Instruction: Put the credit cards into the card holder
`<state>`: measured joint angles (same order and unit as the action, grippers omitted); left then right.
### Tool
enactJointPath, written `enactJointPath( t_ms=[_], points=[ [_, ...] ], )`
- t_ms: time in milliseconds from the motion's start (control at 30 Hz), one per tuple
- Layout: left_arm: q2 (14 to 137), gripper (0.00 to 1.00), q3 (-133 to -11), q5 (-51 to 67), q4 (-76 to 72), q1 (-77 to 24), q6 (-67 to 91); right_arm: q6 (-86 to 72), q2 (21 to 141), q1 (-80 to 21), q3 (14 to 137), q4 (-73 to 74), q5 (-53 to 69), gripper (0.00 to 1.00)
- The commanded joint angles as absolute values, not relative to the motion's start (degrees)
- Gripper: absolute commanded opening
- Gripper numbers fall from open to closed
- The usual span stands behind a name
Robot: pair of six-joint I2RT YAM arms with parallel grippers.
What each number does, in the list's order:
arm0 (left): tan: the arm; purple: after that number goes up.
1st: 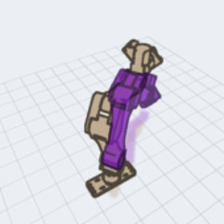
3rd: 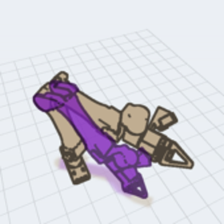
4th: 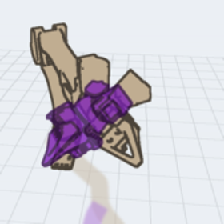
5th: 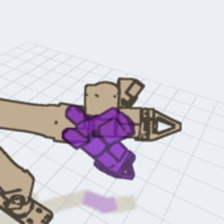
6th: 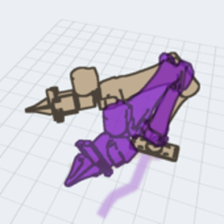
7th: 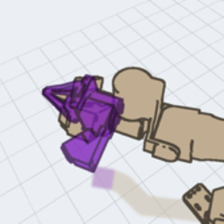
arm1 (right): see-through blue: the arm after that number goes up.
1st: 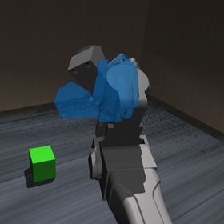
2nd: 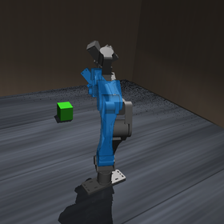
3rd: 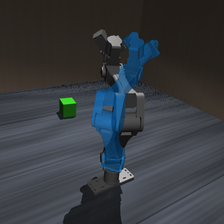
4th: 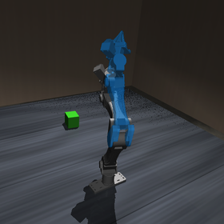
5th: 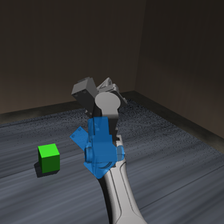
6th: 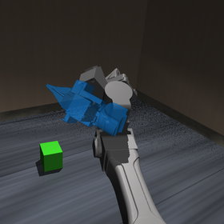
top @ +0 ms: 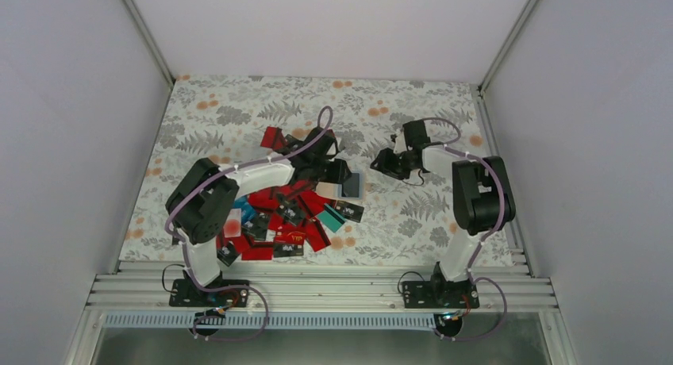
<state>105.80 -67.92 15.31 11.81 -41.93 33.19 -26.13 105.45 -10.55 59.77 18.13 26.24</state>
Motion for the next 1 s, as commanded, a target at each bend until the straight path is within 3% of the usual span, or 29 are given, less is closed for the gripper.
enactJointPath(
  t_ms=[0, 333, 533, 667, 967],
  points=[
    [108.48, 0.37, -71.40, 13.33, 13.48, -42.19, 29.72, -24.38, 100.51, -10.70, 58.15, 21.01, 27.20, 0.50],
    [113.34, 0.15, -74.00, 13.34, 14.09, -42.16, 27.50, -25.68, 92.68, -16.69, 53.53, 19.05, 38.64, 0.50],
    [115.09, 0.07, -73.83, 13.01, 13.82, -42.01, 27.40, -27.94, 92.95, -19.42, 51.83, 17.64, 37.92, 0.47],
    [116.32, 0.03, -73.64, 12.99, 13.31, -42.03, 27.33, -28.79, 96.35, -19.43, 51.60, 17.25, 36.01, 0.41],
    [117.63, 0.02, -71.89, 13.11, 12.23, -41.87, 27.60, -29.44, 101.28, -19.42, 51.28, 14.60, 36.32, 0.40]
  ],
)
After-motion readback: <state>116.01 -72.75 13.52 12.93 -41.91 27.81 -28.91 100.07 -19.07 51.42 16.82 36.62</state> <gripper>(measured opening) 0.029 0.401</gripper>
